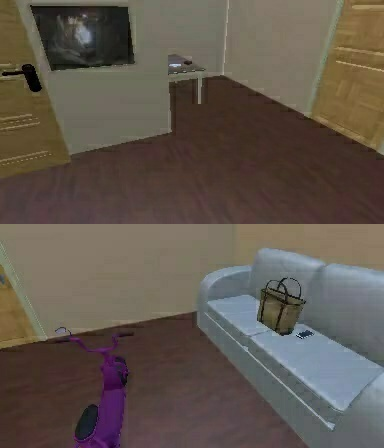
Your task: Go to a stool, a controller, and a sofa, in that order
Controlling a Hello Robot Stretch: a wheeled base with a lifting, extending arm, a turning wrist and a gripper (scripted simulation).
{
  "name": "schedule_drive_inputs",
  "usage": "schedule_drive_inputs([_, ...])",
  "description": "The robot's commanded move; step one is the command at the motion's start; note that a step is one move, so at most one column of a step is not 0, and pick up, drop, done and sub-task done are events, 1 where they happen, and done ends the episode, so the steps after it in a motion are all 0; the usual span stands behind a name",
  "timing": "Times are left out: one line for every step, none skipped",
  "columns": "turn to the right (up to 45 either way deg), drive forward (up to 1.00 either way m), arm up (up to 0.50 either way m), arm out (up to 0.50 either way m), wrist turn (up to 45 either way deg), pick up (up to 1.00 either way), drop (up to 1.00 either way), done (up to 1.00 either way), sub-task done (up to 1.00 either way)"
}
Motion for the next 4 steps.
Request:
schedule_drive_inputs([-18.0,0.00,0.00,0.00,0.0,0.00,0.00,0.00,0.00])
schedule_drive_inputs([0.0,0.70,0.00,0.00,0.0,0.00,0.00,0.00,0.00])
schedule_drive_inputs([-45.0,0.00,0.00,0.00,0.0,0.00,0.00,0.00,0.00])
schedule_drive_inputs([-24.0,0.00,0.00,0.00,0.0,0.00,0.00,0.00,0.00])
